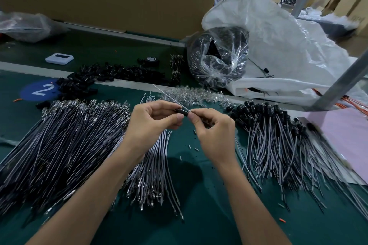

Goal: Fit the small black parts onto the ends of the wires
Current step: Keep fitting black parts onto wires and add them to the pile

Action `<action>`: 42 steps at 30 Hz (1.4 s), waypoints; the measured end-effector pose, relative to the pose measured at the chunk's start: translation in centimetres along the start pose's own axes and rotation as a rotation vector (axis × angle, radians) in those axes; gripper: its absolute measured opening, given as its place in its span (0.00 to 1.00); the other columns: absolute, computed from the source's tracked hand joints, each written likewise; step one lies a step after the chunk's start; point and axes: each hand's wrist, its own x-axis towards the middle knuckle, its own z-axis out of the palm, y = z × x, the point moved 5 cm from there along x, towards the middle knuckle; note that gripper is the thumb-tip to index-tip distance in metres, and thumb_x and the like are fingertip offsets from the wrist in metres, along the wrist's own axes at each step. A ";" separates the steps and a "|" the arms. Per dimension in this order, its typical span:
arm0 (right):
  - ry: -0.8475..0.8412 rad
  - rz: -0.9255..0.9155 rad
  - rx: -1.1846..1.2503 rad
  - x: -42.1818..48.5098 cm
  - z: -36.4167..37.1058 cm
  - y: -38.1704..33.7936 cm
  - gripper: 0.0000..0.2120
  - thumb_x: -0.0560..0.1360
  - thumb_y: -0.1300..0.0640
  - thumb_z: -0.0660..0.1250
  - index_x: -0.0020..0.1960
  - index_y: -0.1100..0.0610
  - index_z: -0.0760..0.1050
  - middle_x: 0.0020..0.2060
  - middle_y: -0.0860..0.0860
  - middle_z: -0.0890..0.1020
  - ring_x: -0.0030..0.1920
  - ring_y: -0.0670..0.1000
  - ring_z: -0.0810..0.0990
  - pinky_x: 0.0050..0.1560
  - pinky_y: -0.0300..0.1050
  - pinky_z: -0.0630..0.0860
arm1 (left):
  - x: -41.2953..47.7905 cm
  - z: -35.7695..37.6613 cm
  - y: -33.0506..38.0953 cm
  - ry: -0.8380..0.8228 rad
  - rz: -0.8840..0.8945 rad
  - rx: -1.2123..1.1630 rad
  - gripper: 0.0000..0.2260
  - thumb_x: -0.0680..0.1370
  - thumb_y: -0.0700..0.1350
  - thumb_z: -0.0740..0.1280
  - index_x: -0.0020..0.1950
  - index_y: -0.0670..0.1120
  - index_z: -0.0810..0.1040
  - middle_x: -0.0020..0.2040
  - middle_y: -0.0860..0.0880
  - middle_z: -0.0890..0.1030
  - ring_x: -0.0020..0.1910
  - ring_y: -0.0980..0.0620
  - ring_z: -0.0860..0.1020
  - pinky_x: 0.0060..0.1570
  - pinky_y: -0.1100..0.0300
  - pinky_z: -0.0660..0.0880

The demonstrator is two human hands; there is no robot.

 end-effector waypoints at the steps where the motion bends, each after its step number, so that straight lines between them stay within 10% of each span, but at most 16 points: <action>1: 0.000 0.033 0.040 0.0 -0.1 0.1 0.03 0.73 0.63 0.74 0.45 0.58 0.85 0.37 0.46 0.84 0.39 0.42 0.81 0.42 0.30 0.73 | 0.0 0.0 0.0 0.000 0.001 -0.002 0.09 0.69 0.35 0.74 0.48 0.40 0.83 0.38 0.45 0.86 0.36 0.51 0.84 0.39 0.62 0.81; 6: -0.032 0.189 0.290 0.0 -0.2 0.5 0.03 0.71 0.63 0.75 0.43 0.56 0.84 0.36 0.51 0.85 0.39 0.50 0.84 0.43 0.44 0.80 | 0.0 0.2 0.0 -0.023 -0.017 -0.004 0.11 0.65 0.42 0.75 0.46 0.43 0.84 0.37 0.44 0.86 0.35 0.51 0.84 0.38 0.61 0.81; 21: -0.085 0.262 0.530 -0.1 0.4 0.6 0.05 0.74 0.65 0.72 0.42 0.56 0.82 0.32 0.44 0.82 0.34 0.42 0.78 0.40 0.34 0.75 | -0.3 0.7 0.0 -0.056 -0.047 0.026 0.07 0.70 0.34 0.74 0.45 0.43 0.84 0.36 0.43 0.85 0.34 0.52 0.84 0.35 0.64 0.80; 42: 0.108 0.003 -0.080 1.6 -4.6 1.4 0.08 0.73 0.67 0.72 0.43 0.55 0.83 0.41 0.41 0.79 0.45 0.52 0.79 0.45 0.39 0.75 | 0.1 -1.9 0.0 0.182 -0.112 -0.185 0.12 0.65 0.39 0.75 0.47 0.40 0.84 0.39 0.42 0.86 0.39 0.48 0.85 0.39 0.63 0.81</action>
